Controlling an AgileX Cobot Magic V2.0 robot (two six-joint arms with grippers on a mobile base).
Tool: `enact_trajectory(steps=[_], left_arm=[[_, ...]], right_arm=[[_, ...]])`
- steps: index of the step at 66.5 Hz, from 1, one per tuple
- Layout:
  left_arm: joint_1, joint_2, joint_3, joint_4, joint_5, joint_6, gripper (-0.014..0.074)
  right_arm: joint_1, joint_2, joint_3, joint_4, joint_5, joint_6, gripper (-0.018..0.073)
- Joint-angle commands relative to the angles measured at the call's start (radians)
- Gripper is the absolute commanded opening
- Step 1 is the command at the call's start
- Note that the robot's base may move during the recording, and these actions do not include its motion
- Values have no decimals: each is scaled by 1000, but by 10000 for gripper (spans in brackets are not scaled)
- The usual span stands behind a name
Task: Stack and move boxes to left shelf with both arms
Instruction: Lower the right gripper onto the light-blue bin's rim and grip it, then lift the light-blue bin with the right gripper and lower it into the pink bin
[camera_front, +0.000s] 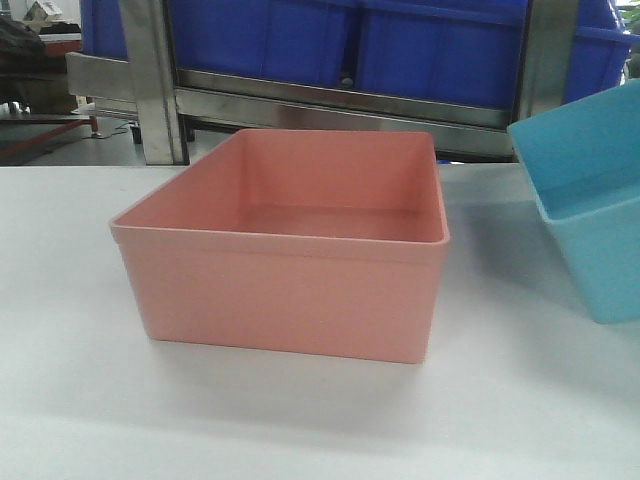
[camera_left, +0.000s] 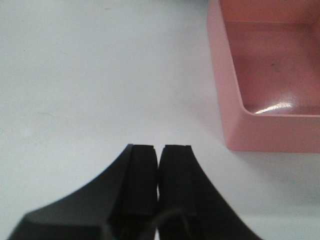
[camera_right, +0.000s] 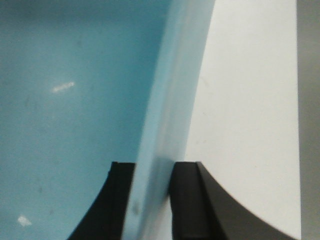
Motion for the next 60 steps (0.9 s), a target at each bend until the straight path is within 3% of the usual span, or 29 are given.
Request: enact_trajectory(steps=[1,14,31,48,60], left_arm=[[1,-3,-26,-5,-69,-2,-9],[1,-3,-26,-24,-69,-2,-9],[1,-3,-26,-30,-69,-2,-9],[1,-3,-26,-30,-70,-2,-9],[1,-3,-26,-30,-77,-2,-9]], right_arm=[[-5,-125,-35,75,-14,16,55],[12,-236,-35,132,69,90,55],[105,-359,-35,134,153,328,55],[327,-405,-35,168,112,542,55],[507,-380,-35,186,-18,579,55]])
